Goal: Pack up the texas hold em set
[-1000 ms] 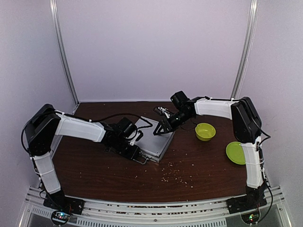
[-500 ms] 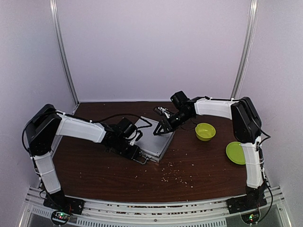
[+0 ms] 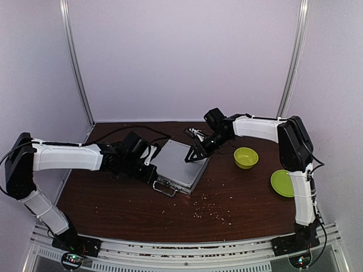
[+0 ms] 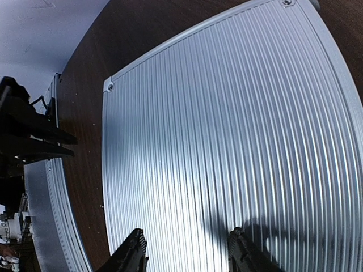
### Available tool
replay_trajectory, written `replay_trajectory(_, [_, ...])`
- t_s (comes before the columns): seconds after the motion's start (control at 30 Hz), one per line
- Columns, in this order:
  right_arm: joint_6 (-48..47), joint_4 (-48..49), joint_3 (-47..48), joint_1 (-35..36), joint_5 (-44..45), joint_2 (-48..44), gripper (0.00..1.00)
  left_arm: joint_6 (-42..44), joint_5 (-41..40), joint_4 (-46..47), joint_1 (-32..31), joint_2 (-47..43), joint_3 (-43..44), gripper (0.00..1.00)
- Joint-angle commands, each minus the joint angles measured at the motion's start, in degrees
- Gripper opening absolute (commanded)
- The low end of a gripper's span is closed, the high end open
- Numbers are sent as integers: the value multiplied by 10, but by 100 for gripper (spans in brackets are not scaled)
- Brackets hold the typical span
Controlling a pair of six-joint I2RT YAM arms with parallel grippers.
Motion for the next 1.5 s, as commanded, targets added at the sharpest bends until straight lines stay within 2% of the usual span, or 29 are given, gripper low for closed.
replay_trajectory(0.0, [-34, -72, 13, -13, 64, -52, 50, 31, -69, -55, 1, -44, 17, 28])
replay_trajectory(0.1, [-57, -87, 16, -27, 101, -105, 51, 49, -102, -87, 13, -63, 51, 45])
replay_trajectory(0.23, [-63, -75, 0, -63, 133, -194, 52, 75, -147, -124, 42, -90, 105, 62])
replay_trajectory(0.33, [-67, -61, -16, -95, 162, -276, 53, 95, -150, -152, 86, -108, 144, 75])
replay_trajectory(0.47, [-68, -20, -62, -134, 201, -385, 56, 135, -153, -184, 137, -112, 201, 86])
replay_trajectory(0.5, [-66, -9, -75, -142, 212, -402, 58, 146, -161, -191, 144, -112, 216, 88])
replay_trajectory(0.7, [-18, 40, -143, -170, 303, -518, 92, 188, -217, -203, 169, -109, 295, 97])
replay_trajectory(0.77, [-21, 32, -139, -170, 339, -539, 100, 196, -238, -203, 174, -109, 312, 98])
replay_trajectory(0.87, [-20, 24, -122, -170, 416, -565, 99, 192, -278, -205, 185, -111, 325, 98])
replay_trajectory(1.03, [-2, 44, -143, -170, 490, -599, 100, 184, -312, -190, 197, -121, 312, 98])
replay_trajectory(1.17, [-7, 51, -173, -172, 502, -605, 100, 177, -318, -168, 197, -133, 288, 98])
replay_trajectory(1.47, [4, 58, -194, -195, 453, -599, 100, 176, -322, -125, 198, -158, 244, 98])
